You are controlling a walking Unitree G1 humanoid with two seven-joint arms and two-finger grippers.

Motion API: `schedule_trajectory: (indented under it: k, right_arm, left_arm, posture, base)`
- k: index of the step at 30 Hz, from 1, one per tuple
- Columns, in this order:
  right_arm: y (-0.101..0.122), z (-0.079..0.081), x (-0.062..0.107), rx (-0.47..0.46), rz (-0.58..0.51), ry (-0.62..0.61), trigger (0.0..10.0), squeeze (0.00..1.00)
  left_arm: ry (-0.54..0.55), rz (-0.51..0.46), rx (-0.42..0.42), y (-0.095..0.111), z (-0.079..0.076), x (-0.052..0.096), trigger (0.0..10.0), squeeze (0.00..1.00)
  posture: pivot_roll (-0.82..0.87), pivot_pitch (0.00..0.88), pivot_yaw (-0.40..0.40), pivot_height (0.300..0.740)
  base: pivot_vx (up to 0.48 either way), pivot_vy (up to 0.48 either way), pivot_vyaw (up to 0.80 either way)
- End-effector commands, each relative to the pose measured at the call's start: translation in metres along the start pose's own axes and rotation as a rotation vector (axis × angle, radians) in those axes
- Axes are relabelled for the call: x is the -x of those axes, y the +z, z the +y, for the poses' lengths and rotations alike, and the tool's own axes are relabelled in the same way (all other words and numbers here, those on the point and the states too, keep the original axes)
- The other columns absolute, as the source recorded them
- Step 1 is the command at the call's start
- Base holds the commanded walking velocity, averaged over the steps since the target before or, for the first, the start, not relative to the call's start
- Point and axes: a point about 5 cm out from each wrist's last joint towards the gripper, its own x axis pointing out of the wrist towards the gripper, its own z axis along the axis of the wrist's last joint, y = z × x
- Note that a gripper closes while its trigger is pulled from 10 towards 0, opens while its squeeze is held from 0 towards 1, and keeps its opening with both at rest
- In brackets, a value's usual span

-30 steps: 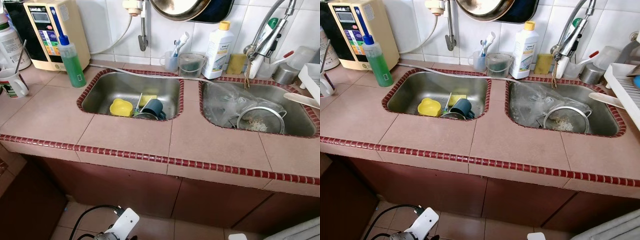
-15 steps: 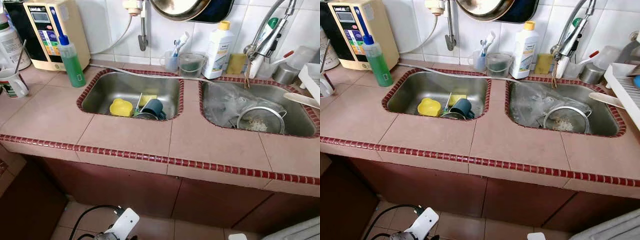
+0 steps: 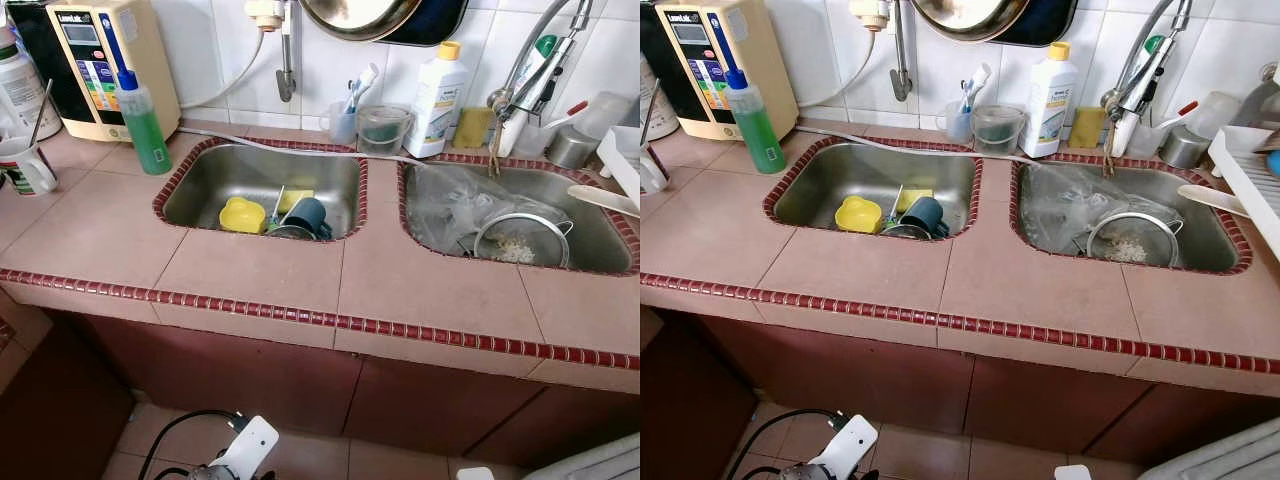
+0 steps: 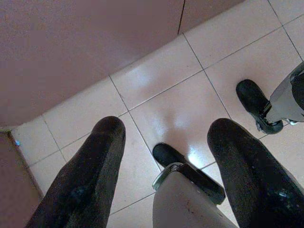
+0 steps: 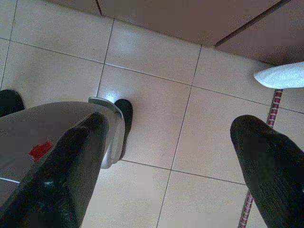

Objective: Kitchen organization

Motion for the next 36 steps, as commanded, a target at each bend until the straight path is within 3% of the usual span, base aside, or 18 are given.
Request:
schedule_trajectory:
  k: [1,36]
  right_arm:
    - [-0.0062,0.0211,-0.0005,-0.063,0.031,0.064,10.0,0.00]
    - [-0.0114,0.0213,0.0006,-0.058,0.049,0.064,10.0,0.00]
  left_arm:
    - [0.020,0.090,-0.009,-0.0194,-0.0040,0.0022,10.0,0.00]
    - [0.023,0.102,-0.009,-0.0232,-0.0028,0.0033,10.0,0.00]
  posture:
    - [-0.19,0.000,0.027,0.740]
    - [-0.19,0.000,0.030,0.740]
  base:
    - [0.000,0.000,0.00]
    - [0.000,0.000,0.00]
